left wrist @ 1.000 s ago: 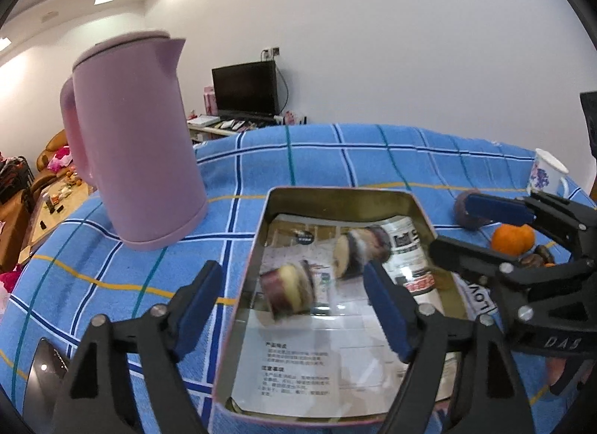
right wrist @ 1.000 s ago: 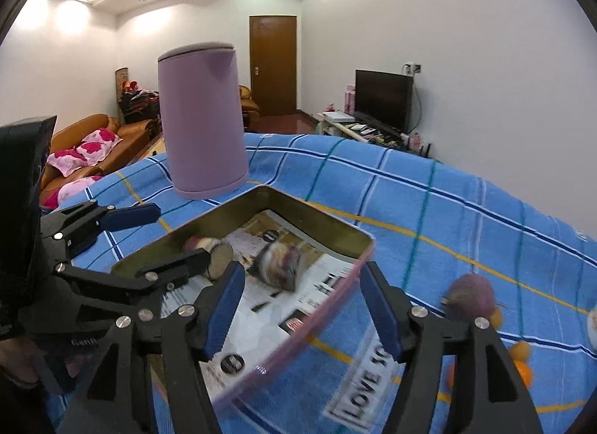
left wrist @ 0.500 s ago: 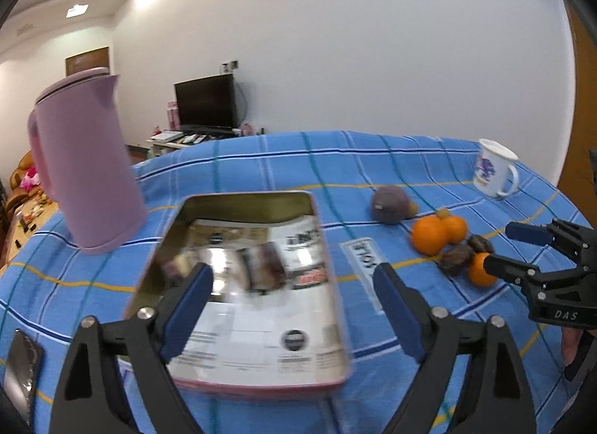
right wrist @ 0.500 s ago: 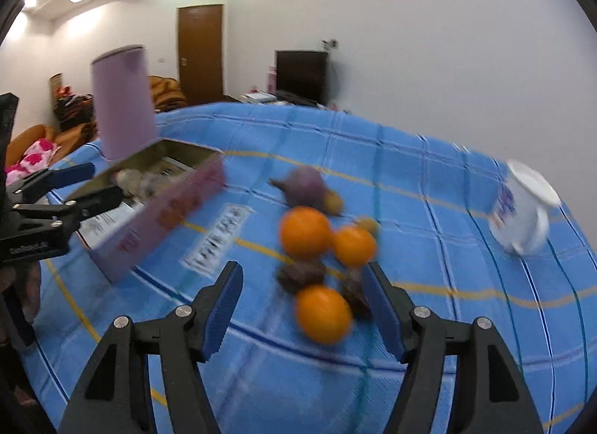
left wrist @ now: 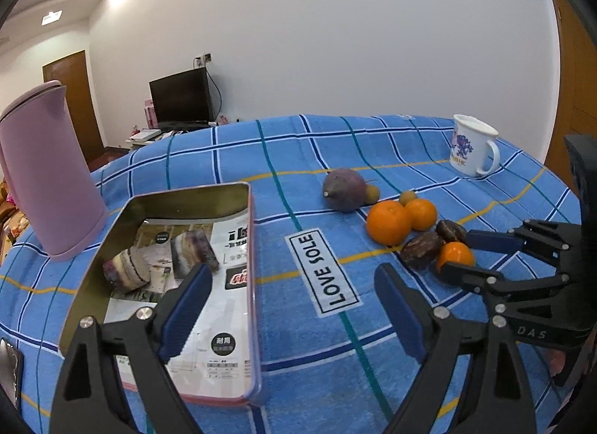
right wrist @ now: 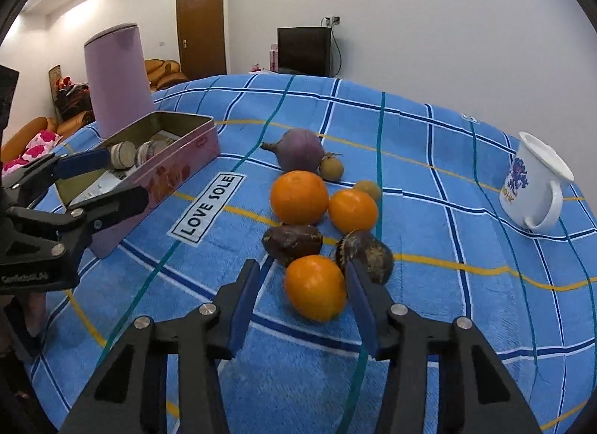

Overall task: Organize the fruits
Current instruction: 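Grasp an orange with the right tool while the left tool grasps a dark round fruit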

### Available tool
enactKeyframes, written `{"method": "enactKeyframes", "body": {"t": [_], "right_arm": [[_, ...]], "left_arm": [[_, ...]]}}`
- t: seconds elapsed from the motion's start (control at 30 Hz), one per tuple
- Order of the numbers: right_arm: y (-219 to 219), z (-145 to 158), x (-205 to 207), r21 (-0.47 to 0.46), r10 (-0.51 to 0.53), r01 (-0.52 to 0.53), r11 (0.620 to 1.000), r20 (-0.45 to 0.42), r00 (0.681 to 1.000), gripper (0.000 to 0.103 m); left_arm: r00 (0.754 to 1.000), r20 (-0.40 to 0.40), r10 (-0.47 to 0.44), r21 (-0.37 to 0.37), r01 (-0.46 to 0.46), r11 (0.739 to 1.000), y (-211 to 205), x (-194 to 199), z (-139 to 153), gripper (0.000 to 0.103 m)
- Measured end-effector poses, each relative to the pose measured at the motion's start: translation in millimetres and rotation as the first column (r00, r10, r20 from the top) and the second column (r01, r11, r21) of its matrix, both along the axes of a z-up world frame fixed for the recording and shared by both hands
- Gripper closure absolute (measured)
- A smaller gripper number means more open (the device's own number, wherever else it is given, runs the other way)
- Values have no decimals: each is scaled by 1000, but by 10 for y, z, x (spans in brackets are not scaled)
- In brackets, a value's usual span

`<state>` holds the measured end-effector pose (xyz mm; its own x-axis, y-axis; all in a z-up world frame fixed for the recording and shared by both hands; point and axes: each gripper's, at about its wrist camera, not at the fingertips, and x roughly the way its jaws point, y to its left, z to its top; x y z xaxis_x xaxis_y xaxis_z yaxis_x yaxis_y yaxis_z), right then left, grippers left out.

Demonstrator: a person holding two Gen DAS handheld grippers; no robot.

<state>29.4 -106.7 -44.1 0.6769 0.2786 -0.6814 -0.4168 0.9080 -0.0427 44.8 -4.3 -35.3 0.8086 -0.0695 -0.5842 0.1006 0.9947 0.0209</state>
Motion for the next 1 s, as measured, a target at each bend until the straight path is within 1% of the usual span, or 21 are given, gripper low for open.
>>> {"method": "enactKeyframes", "body": {"t": [0.07, 0.27, 0.43, 0.6, 0.63, 0.67, 0.7, 0.73, 0.8, 0.9, 1.0], "right_arm": [[22, -27, 29, -19, 3, -3, 1000, -14, 1000, 53], [94, -38, -8, -77, 6, -5, 997, 3, 1000, 54], [93, -26, -51, -71, 19, -19, 997, 9, 1000, 54], [87, -71, 81, -80, 26, -28, 996, -26, 999, 54], [95, -99, 113, -83, 27, -31, 996, -47, 999, 57], [98, -113, 124, -85, 26, -31, 996, -56, 998, 58], [96, -112, 124, -85, 26, -31, 996, -56, 998, 62], [92, -104, 109, -82, 27, -31, 996, -48, 998, 64], [76, -81, 78, -64, 33, -35, 997, -36, 999, 64], [26, -30, 36, -46, 12, -12, 999, 3, 1000, 65], [-74, 28, 21, -8, -27, 27, 1000, 31, 999, 65]], "left_arm": [[1000, -3, -4, 3, 4, 1000, -28, 23, -1, 12], [1000, -18, -15, 2, 15, 1000, -94, 73, -19, 12], [1000, -27, -8, 8, 8, 1000, -106, 108, -40, 10], [999, -44, -11, 4, 11, 1000, -154, 156, -83, 10], [999, -47, -13, 4, 13, 1000, -169, 163, -92, 10], [999, -48, -15, 4, 15, 1000, -187, 170, -98, 10], [999, -48, -16, 6, 16, 1000, -202, 173, -102, 10], [999, -47, -16, 8, 16, 1000, -211, 173, -104, 10], [999, -48, -16, 5, 17, 1000, -231, 184, -100, 10], [998, -52, -36, -10, 35, 999, -289, 205, -81, 10], [997, -46, -57, -1, 57, 998, -391, 216, -66, 10]]}}
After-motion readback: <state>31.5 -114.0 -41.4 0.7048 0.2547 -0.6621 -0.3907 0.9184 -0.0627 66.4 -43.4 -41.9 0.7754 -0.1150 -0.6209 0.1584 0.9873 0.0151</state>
